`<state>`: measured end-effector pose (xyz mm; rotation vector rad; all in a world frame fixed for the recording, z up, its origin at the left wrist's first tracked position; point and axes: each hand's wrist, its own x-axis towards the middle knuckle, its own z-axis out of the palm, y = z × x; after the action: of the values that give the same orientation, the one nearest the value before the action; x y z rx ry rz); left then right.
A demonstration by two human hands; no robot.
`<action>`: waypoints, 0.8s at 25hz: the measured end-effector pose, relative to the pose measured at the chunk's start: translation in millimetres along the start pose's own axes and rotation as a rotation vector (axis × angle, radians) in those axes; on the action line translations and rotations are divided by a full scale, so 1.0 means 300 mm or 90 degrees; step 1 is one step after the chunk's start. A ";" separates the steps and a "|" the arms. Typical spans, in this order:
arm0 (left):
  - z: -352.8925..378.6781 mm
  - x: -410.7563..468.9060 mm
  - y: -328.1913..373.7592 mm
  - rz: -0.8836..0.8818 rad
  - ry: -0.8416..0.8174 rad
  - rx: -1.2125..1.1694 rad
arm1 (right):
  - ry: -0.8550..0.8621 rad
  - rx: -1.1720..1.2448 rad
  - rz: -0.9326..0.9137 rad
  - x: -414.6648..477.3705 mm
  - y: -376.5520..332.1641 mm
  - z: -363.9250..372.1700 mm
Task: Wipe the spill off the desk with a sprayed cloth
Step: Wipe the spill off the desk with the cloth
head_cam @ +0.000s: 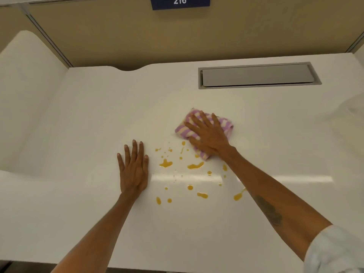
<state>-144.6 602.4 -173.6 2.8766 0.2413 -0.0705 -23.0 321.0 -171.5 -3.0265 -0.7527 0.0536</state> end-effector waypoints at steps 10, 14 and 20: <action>-0.001 0.006 0.005 -0.014 0.025 0.003 | 0.011 0.010 0.221 0.151 0.251 -0.033; 0.002 0.012 0.006 -0.014 0.030 -0.006 | 0.017 0.044 0.179 0.383 0.007 -0.033; 0.001 0.012 -0.014 0.007 0.020 0.032 | -0.009 0.023 -0.055 0.261 -0.346 -0.006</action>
<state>-141.8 606.9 -175.1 2.9305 0.2328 -0.0300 -2.2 449.3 -168.8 -2.9587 -0.8723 0.0865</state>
